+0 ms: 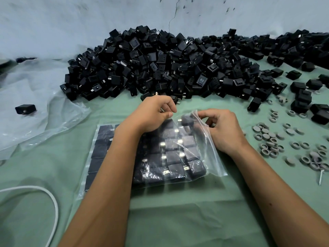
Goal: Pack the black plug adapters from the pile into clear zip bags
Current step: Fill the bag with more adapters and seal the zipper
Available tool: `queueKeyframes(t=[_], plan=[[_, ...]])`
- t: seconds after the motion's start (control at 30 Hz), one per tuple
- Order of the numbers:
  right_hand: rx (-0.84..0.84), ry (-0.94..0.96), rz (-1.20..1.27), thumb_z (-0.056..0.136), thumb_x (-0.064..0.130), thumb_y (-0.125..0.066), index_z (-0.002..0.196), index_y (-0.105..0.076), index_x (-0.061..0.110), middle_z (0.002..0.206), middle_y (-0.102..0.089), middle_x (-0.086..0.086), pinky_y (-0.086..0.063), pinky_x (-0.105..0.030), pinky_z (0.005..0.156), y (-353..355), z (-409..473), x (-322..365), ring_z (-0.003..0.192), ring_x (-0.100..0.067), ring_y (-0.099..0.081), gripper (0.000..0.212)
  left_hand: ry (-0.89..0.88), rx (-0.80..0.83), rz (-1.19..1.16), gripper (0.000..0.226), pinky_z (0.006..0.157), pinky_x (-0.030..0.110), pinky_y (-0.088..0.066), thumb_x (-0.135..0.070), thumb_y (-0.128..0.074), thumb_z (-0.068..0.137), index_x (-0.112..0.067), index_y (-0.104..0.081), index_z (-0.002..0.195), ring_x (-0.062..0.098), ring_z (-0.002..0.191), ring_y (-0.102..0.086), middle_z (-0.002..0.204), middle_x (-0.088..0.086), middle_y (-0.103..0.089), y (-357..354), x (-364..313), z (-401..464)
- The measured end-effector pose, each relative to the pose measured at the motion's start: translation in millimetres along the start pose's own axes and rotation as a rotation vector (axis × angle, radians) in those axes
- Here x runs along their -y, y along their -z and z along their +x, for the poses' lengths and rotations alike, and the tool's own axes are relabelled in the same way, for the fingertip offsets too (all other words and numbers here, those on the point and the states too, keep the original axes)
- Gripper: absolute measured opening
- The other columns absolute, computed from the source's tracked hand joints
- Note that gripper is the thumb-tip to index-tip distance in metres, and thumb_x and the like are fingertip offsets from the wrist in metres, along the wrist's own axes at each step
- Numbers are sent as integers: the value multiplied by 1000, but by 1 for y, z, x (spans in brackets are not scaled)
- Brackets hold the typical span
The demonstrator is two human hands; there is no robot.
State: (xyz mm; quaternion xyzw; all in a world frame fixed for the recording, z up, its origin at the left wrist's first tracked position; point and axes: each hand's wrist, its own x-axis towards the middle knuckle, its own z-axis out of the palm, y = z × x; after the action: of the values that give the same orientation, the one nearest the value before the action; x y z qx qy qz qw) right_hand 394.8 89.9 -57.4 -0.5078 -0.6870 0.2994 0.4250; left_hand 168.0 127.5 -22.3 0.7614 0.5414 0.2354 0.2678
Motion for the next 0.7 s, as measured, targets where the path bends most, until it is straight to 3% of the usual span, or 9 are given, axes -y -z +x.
queueKeyframes(t=[0.13, 0.23, 0.3, 0.37, 0.47, 0.53, 0.63, 0.7], plan=[[4, -26, 27, 86, 19, -83, 99, -82, 37, 94, -77, 19, -61, -40, 67, 0, 2, -2, 66, -22, -64, 22, 3, 19, 5, 12, 84, 34, -56, -15, -69, 98, -26, -71, 101, 14, 89, -67, 98, -6, -70, -1, -2, 0], [-48, -110, 41, 95, 3, -61, 97, -84, 29, 94, -79, 17, -63, -42, 84, -2, 3, -2, 88, -10, -74, 34, 2, 23, 2, 12, 85, 33, -57, -14, -68, 98, -25, -72, 101, 14, 91, -67, 99, -6, -70, -1, -3, 0], [-143, -192, 61, 94, 10, -54, 91, -82, 26, 90, -78, 14, -61, -41, 87, -4, 5, 0, 86, -4, -72, 32, 9, 20, -1, 11, 81, 30, -55, -16, -68, 98, -26, -72, 100, 13, 90, -66, 99, -7, -69, -2, -3, 0], [-208, -236, 80, 96, 30, -60, 87, -77, 23, 85, -77, 7, -60, -43, 85, -7, 6, 3, 82, -9, -71, 20, 18, 17, 0, 12, 75, 26, -50, -17, -68, 98, -28, -71, 98, 9, 86, -64, 98, -8, -68, -2, -3, 1], [-230, -268, 71, 85, 53, -76, 93, -70, 27, 83, -77, 5, -59, -35, 74, -13, 5, 6, 77, -8, -73, 28, 17, 11, 6, 12, 70, 22, -45, -17, -68, 98, -29, -71, 97, 7, 82, -62, 98, -9, -67, -3, -3, 2], [-236, -296, 69, 79, 45, -85, 94, -69, 28, 82, -78, 7, -60, -33, 76, -14, 5, 7, 76, -6, -74, 28, 14, 10, 9, 11, 70, 20, -44, -17, -69, 98, -29, -71, 97, 7, 83, -62, 97, -10, -66, -4, -3, 2], [-213, -299, 95, 77, 24, -88, 94, -69, 26, 81, -79, 7, -63, -42, 84, -15, 5, 6, 78, -9, -76, 25, 8, 9, 15, 11, 69, 18, -44, -17, -69, 98, -28, -71, 97, 5, 82, -61, 95, -11, -66, -5, -3, 3], [-199, -287, 109, 77, 20, -88, 95, -70, 26, 80, -79, 8, -63, -44, 85, -15, 4, 6, 78, -9, -76, 26, 6, 6, 14, 11, 69, 18, -44, -17, -69, 98, -27, -72, 98, 5, 81, -61, 95, -11, -66, -6, -3, 3]])
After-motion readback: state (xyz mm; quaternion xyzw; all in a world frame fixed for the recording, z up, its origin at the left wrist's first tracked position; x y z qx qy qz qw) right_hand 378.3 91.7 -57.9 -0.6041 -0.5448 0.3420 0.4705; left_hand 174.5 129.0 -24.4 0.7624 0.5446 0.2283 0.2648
